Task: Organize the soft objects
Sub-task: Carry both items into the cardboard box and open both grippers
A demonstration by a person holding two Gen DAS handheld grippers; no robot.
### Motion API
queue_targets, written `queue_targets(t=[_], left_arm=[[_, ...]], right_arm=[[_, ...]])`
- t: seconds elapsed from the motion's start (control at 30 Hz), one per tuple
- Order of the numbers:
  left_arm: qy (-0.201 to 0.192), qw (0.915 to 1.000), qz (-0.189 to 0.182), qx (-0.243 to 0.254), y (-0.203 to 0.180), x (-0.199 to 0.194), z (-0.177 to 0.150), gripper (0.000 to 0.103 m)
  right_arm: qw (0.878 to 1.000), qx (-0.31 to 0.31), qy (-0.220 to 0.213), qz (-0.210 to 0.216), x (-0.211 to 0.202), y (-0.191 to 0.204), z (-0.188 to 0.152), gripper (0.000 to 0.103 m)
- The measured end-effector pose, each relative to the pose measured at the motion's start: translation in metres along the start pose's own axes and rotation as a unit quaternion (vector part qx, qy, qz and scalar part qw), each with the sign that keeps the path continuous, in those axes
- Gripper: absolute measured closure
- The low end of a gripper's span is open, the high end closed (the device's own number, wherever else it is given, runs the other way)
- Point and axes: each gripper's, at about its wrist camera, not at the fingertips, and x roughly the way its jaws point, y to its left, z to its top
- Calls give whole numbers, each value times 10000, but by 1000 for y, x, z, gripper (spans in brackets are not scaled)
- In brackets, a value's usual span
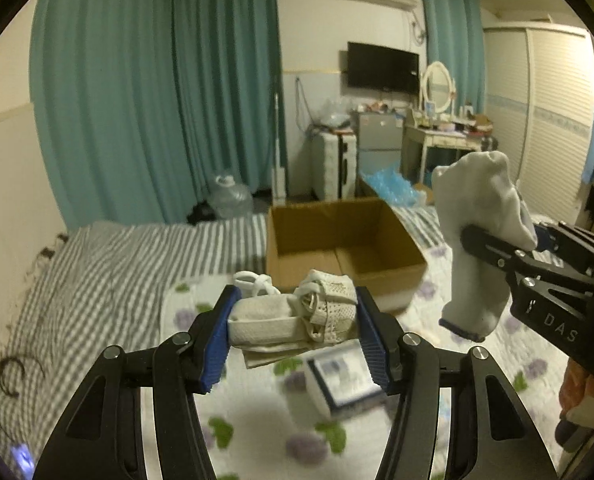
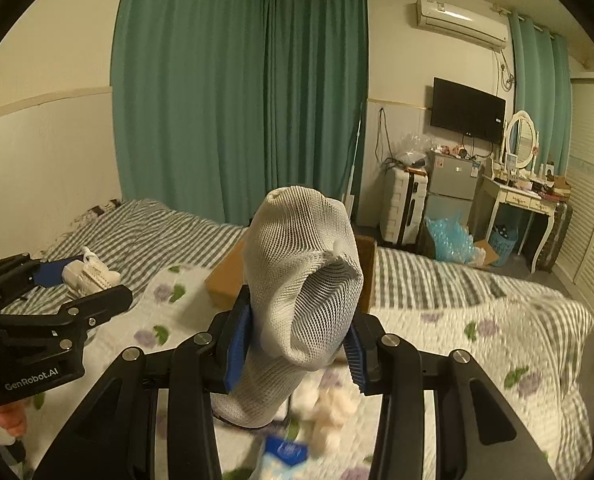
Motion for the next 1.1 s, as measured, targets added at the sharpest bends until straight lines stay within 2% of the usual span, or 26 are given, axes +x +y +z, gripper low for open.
queue_targets(t=[0.13,0.33,0.5,0.7,0.77,0.8,0.83,0.9,0.93,1.1], left_arm=[[-77,9999,69,8,1,31,20,47],[50,9999,43,88,0,100,40,47],[396,9992,-17,90,0,156,42,47],[456,9987,-76,194,-9,186,41,44],[345,9987,-205,308,-12,190,39,33],[328,9986,-166,379,-14,191,38,31],[330,9985,-124,411,-15,192,38,29],[323,9987,-38,400,-12,193,38,28],[337,9988,-35,353,-9,193,38,27],[398,9989,-83,245,-2,176,39,27]], right_arm=[[10000,-1,3,-23,32,-14,18,62],[9997,46,232,40,100,-31,31,62],[9986,-13,537,39,155,-40,26,62],[9973,95,727,102,189,-47,16,62],[9970,122,760,90,196,-50,16,61],[9969,156,772,85,200,-51,16,60],[9967,180,793,51,202,-53,16,56],[9968,266,759,-40,202,-60,17,37],[9969,327,708,-58,201,-64,18,24],[9968,595,529,-119,172,-75,28,18]])
